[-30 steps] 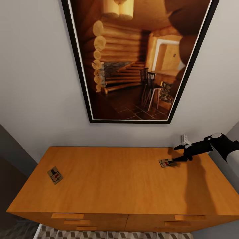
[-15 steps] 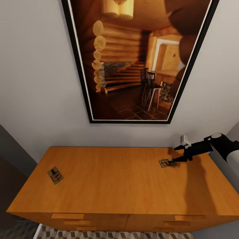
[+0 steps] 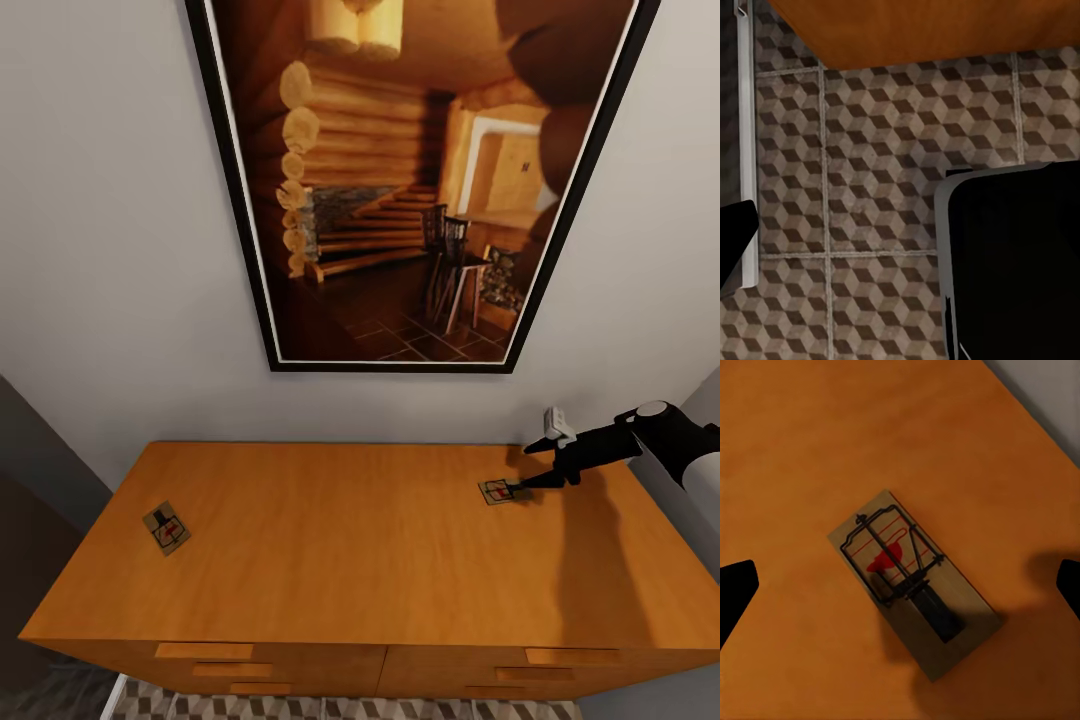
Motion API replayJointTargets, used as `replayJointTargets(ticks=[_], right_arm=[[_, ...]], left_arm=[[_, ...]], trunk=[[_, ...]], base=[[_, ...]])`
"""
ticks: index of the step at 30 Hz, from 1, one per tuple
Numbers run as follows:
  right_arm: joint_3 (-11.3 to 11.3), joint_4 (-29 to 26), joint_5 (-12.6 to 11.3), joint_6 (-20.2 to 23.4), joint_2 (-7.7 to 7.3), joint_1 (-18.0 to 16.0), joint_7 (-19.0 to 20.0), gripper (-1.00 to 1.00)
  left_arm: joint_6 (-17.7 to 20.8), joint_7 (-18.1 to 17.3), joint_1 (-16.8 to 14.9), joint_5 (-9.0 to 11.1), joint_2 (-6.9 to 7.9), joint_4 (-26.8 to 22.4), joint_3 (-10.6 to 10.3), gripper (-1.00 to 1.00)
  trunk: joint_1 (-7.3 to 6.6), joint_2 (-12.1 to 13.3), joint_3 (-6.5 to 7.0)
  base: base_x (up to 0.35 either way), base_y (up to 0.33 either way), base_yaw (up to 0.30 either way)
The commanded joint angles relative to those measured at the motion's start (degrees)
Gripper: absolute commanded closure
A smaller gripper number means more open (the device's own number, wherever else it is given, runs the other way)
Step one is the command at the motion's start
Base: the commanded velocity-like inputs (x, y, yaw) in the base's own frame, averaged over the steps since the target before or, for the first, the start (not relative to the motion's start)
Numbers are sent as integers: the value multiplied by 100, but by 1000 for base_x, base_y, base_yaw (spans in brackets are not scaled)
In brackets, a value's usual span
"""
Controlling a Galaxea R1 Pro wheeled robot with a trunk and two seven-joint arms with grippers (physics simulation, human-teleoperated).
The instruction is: Take the four mousetraps from the cabinet in the bathroom and place them on the bathroom floor. Make sure all four end up on the same floor surface, and ensure that at least two of them are either under or directly next to the same bathroom sink.
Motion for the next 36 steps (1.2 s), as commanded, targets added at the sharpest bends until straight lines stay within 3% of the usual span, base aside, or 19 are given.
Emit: replayJointTargets(ticks=[1,36], right_arm=[[-36,-6,62,-24,1,-2,17,-100],[-9,3,160,44,-8,-2,-113,-100]], left_arm=[[-30,25,-10,16,-3,19,-50,-100],[-30,24,-9,16,-3,19,-50,-100]], trunk=[[3,-11,-10],[3,-11,-10]], base=[[0,0,0],[0,0,0]])
